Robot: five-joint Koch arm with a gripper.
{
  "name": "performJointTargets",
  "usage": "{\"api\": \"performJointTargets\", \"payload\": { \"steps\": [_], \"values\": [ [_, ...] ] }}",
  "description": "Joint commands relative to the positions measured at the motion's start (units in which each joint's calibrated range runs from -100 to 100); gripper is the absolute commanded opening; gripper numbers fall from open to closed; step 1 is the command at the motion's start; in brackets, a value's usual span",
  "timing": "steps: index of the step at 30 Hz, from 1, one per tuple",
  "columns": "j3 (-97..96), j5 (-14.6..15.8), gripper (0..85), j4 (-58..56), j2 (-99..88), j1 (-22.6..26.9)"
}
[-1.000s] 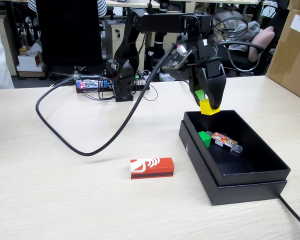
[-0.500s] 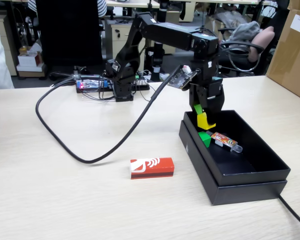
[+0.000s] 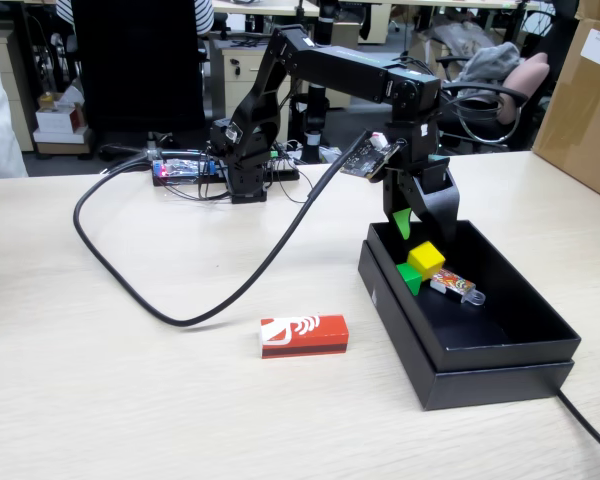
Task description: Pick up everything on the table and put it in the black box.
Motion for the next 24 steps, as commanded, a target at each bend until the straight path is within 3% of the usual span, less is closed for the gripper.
{"api": "performJointTargets", "payload": {
  "steps": [1,8,13,17,24],
  "values": [
    [1.1,-0.4,36.0,-0.8,-2.3,0.7],
    [3.6,-0.7,36.0,-0.8,-14.7,-6.0],
    [3.4,-3.3,39.5,-0.6,-19.4,-14.3],
    [1.5,-5.1,41.5,0.2,-18.6,-17.7],
    [-6.5,-6.7,41.6,4.7,-14.2,-19.1]
  ]
}}
